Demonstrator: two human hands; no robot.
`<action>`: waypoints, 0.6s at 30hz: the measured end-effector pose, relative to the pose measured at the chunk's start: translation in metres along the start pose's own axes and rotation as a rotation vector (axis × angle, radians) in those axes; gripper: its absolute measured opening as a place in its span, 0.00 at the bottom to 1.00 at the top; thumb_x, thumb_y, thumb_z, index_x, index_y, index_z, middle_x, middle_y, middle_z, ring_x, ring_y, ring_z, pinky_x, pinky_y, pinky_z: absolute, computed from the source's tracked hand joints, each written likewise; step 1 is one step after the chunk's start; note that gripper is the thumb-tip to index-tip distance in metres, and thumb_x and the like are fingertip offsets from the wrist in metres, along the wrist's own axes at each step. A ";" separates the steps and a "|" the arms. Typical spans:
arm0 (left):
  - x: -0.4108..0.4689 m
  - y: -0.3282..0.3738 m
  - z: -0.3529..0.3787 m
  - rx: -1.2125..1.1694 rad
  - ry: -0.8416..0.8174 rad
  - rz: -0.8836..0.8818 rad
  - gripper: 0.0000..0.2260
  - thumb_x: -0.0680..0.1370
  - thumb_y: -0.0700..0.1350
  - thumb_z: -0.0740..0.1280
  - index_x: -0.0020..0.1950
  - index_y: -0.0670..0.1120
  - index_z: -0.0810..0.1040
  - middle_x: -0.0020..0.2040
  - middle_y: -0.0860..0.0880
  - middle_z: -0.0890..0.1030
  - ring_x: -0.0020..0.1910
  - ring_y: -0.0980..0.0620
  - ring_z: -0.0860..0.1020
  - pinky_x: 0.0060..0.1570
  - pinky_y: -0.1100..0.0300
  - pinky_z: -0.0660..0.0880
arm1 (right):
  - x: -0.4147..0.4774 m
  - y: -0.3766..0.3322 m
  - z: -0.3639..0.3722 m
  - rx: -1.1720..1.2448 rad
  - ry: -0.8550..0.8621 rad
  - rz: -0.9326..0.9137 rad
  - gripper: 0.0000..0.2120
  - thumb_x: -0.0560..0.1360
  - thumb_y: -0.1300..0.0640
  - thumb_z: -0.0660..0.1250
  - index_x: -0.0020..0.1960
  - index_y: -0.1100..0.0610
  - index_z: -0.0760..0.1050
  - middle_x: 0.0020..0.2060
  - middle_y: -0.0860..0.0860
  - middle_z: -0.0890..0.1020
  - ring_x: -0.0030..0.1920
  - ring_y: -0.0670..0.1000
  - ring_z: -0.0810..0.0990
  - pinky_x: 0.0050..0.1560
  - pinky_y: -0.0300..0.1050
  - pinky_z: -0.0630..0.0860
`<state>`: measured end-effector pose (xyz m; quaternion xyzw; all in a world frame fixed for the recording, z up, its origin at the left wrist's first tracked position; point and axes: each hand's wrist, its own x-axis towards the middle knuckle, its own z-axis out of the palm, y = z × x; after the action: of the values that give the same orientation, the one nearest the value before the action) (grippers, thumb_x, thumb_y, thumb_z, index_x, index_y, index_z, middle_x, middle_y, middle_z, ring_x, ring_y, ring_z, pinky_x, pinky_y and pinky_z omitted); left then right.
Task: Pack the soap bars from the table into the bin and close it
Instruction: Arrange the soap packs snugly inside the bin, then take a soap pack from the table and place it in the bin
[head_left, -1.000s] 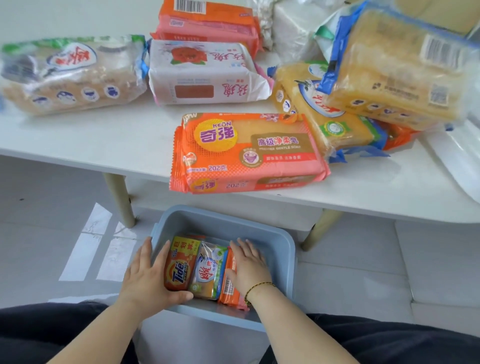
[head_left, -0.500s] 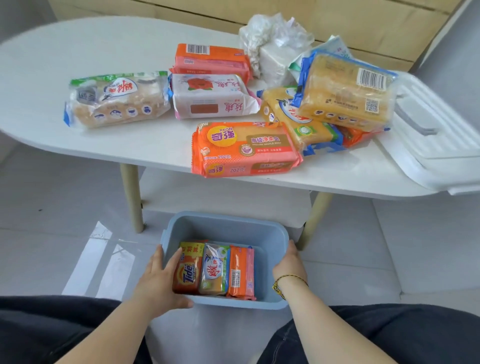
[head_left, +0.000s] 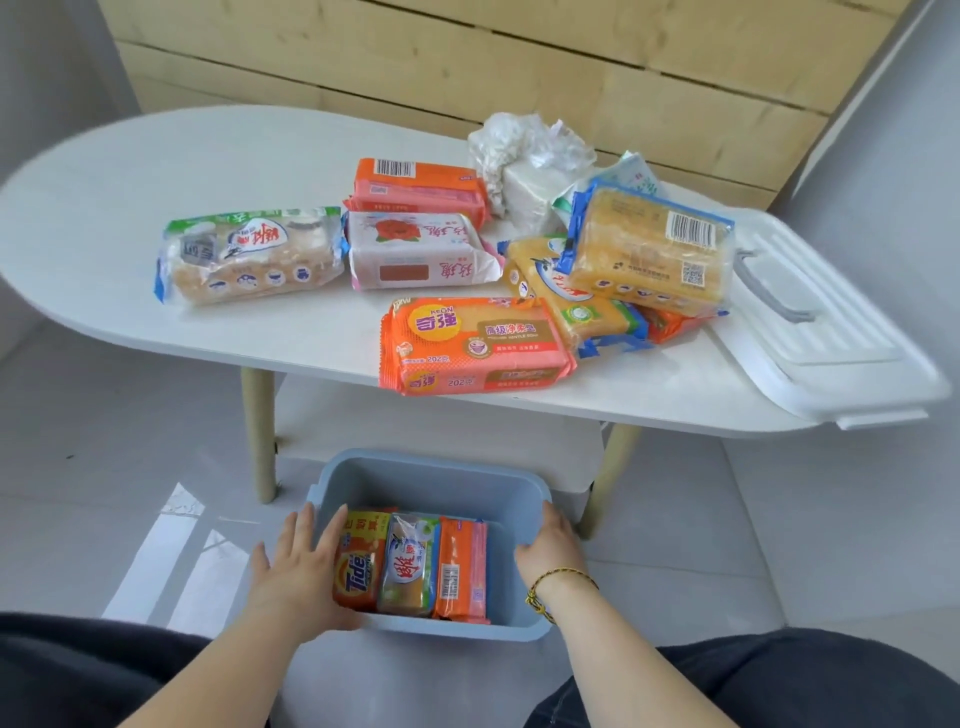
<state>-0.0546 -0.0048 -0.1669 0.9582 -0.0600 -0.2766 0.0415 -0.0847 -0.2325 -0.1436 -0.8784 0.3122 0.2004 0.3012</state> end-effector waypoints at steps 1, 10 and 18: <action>-0.003 0.005 -0.005 0.011 0.036 0.004 0.50 0.67 0.64 0.68 0.73 0.53 0.35 0.76 0.43 0.39 0.75 0.43 0.39 0.73 0.43 0.44 | -0.005 -0.005 -0.005 -0.016 0.003 -0.031 0.29 0.77 0.59 0.57 0.74 0.55 0.49 0.74 0.53 0.57 0.72 0.54 0.60 0.69 0.45 0.63; -0.061 0.043 -0.097 -0.327 0.747 0.396 0.15 0.72 0.40 0.68 0.59 0.44 0.77 0.61 0.43 0.78 0.60 0.42 0.76 0.57 0.47 0.74 | -0.088 -0.050 -0.088 0.147 0.081 -0.547 0.14 0.75 0.58 0.61 0.61 0.52 0.73 0.46 0.45 0.80 0.42 0.36 0.76 0.44 0.24 0.70; -0.096 0.062 -0.148 -0.298 1.086 0.554 0.19 0.74 0.53 0.55 0.59 0.43 0.70 0.55 0.38 0.80 0.57 0.46 0.68 0.61 0.56 0.59 | -0.100 -0.087 -0.223 0.114 0.635 -0.794 0.14 0.68 0.63 0.71 0.53 0.60 0.76 0.45 0.52 0.78 0.47 0.47 0.75 0.48 0.29 0.67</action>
<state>-0.0613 -0.0462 0.0155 0.8948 -0.2372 0.2656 0.2693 -0.0619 -0.2812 0.1098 -0.9290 0.0408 -0.2235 0.2921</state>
